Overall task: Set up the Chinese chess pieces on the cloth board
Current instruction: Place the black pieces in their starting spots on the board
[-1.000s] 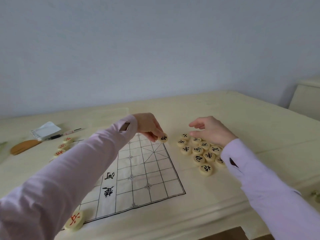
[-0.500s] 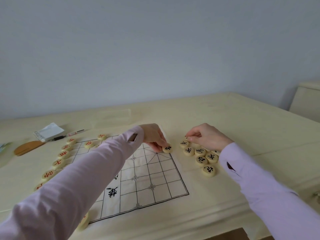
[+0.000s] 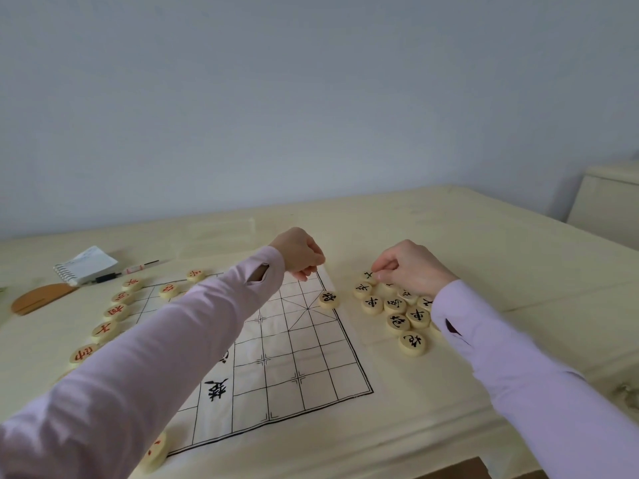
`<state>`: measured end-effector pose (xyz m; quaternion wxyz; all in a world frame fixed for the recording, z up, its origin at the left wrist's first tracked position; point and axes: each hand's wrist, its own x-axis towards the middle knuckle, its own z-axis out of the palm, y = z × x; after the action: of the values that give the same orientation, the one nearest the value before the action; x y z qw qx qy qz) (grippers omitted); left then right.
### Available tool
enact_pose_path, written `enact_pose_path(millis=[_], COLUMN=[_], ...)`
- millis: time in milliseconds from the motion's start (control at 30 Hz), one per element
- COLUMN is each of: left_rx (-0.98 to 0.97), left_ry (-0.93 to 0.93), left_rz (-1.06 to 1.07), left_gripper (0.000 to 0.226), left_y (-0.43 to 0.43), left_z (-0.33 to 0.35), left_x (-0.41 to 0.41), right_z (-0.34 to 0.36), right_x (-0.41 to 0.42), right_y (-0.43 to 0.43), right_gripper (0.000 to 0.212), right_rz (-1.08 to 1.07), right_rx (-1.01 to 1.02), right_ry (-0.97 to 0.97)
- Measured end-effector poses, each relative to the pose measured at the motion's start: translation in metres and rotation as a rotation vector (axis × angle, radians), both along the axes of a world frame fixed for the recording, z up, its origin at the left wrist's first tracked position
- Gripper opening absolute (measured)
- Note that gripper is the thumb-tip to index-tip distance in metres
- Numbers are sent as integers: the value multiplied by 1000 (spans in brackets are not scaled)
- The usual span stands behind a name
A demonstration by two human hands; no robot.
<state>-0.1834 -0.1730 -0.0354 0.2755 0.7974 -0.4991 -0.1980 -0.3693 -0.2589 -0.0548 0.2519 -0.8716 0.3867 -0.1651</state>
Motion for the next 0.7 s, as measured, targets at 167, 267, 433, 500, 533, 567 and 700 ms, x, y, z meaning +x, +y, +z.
enact_pose_path(millis=[167,267,433,500,533,567,700], left_rx=[-14,-3,0,4,5,7,11], left_ry=[33,33,47,45,44,44,48], left_rz=[38,46,42,28,24,21,20], left_gripper=[11,14,14,13,13,13,12], left_y=[6,9,11,11,11,12,11], left_z=[5,4,1,1,1,0,-3], left_x=[9,13,16,16,16,17,19], right_z=[11,15,10,6,4,2,-2], right_x=[9,15,26,29,30,31,30], right_y=[-8,-16,-20,-20,-20,-21,-29], right_gripper=[25,29,37,40,40,38,39], right_rz=[-14,-10,103,134,137,129,52], right_rx=[-52,-81,-57,-63,-78,-99,-136], right_ry=[81,141,284,311,325,336,350])
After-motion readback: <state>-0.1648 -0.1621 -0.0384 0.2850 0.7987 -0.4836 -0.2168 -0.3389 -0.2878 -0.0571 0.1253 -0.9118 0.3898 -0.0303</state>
